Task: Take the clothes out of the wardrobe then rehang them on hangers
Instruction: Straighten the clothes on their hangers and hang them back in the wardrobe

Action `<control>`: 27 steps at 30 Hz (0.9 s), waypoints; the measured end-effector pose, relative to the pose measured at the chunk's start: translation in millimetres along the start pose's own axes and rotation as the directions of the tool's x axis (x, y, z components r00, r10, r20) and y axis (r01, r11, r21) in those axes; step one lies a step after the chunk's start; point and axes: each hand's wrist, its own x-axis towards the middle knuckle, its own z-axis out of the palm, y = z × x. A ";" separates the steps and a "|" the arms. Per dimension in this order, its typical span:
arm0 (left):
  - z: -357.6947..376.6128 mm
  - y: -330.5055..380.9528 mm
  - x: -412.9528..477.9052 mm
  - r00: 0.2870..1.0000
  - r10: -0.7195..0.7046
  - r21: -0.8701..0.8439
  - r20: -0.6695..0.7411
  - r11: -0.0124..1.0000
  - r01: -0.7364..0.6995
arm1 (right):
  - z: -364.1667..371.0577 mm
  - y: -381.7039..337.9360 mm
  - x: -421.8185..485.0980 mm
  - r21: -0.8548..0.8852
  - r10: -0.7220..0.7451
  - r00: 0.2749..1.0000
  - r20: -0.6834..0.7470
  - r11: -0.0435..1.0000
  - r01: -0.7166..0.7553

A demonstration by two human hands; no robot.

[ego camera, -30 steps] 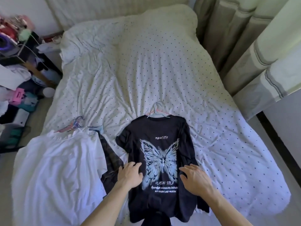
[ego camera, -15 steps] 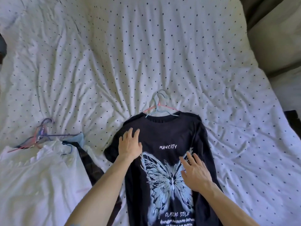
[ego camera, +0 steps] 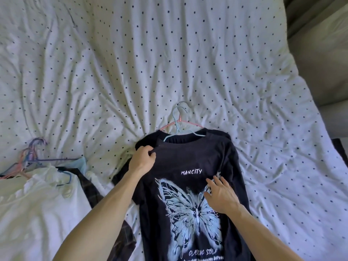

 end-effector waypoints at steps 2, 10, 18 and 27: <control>-4.1 0.1 -21.8 1.000 0.004 -0.091 0.002 0.996 -0.004 | -7.7 -9.2 -14.2 0.159 0.027 1.000 -0.011 0.987 -0.025; 0.9 27.1 -155.7 0.976 0.176 -0.207 0.127 0.967 -0.147 | -26.6 -55.6 -110.2 0.847 0.062 0.996 -0.067 0.531 0.024; 26.9 85.2 -288.5 0.859 0.366 -0.118 0.358 0.930 -0.347 | 7.9 -15.4 -220.4 0.826 0.274 0.908 -0.317 0.550 0.123; 32.9 234.8 -402.4 0.549 0.781 0.246 0.298 0.493 -0.835 | 60.0 124.1 -389.7 0.656 0.337 0.727 -0.599 0.726 0.204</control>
